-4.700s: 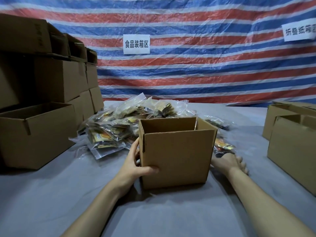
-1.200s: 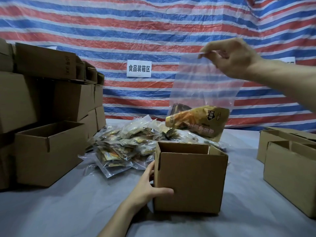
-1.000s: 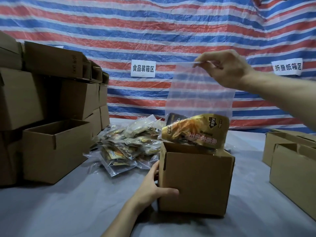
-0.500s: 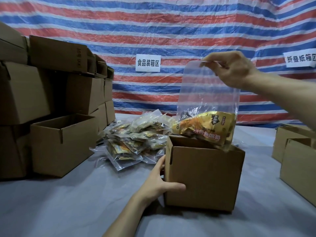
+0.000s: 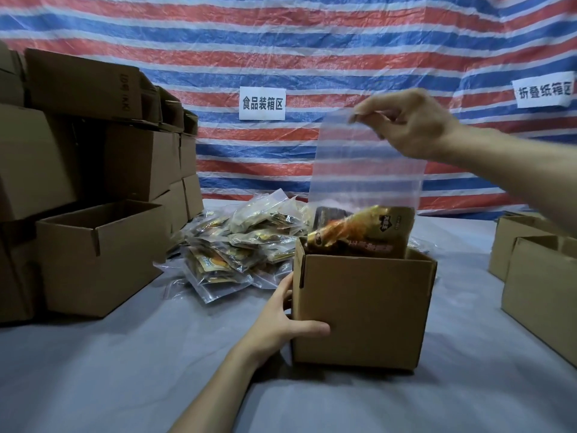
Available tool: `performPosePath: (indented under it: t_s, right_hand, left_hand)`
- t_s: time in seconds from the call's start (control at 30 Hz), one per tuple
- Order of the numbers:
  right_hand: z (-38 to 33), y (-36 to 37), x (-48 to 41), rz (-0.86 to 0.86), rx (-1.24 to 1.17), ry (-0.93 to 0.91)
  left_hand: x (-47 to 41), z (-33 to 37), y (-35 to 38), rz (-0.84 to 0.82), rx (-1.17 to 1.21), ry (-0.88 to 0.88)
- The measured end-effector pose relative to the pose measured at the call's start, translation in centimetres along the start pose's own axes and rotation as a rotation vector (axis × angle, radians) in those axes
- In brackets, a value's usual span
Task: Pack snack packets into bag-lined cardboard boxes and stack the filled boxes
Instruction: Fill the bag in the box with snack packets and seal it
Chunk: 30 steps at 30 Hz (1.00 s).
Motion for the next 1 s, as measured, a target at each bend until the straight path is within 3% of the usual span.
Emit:
performPosePath:
  t_s: [0.47, 0.6, 0.77, 1.0]
  right_hand:
    - [-1.2, 6.3, 6.1, -0.427, -0.332, 0.118]
    - [-1.5, 5.7, 7.2, -0.403, -0.492, 0.122]
    - [-0.8, 5.6, 8.1, -0.542, -0.589, 0.259]
    - [-1.0, 6.4, 8.8, -0.847, -0.955, 0.536]
  left_hand:
    - [-0.1, -0.2, -0.1, 0.012, -0.012, -0.005]
    - [-0.1, -0.3, -0.1, 0.0, -0.013, -0.011]
    - [-0.1, -0.4, -0.1, -0.016, -0.029, -0.003]
    - [-0.2, -0.4, -0.3, -0.063, -0.055, 0.018]
Point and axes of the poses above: each hand's wrist, its own x-axis away from the middle knuckle, its own y-axis out of the palm, z = x × y, the point moved 3 cm from there along -x, towards the middle knuckle, and after that the axes turned 3 degrees about x, right-handed, at the moved point
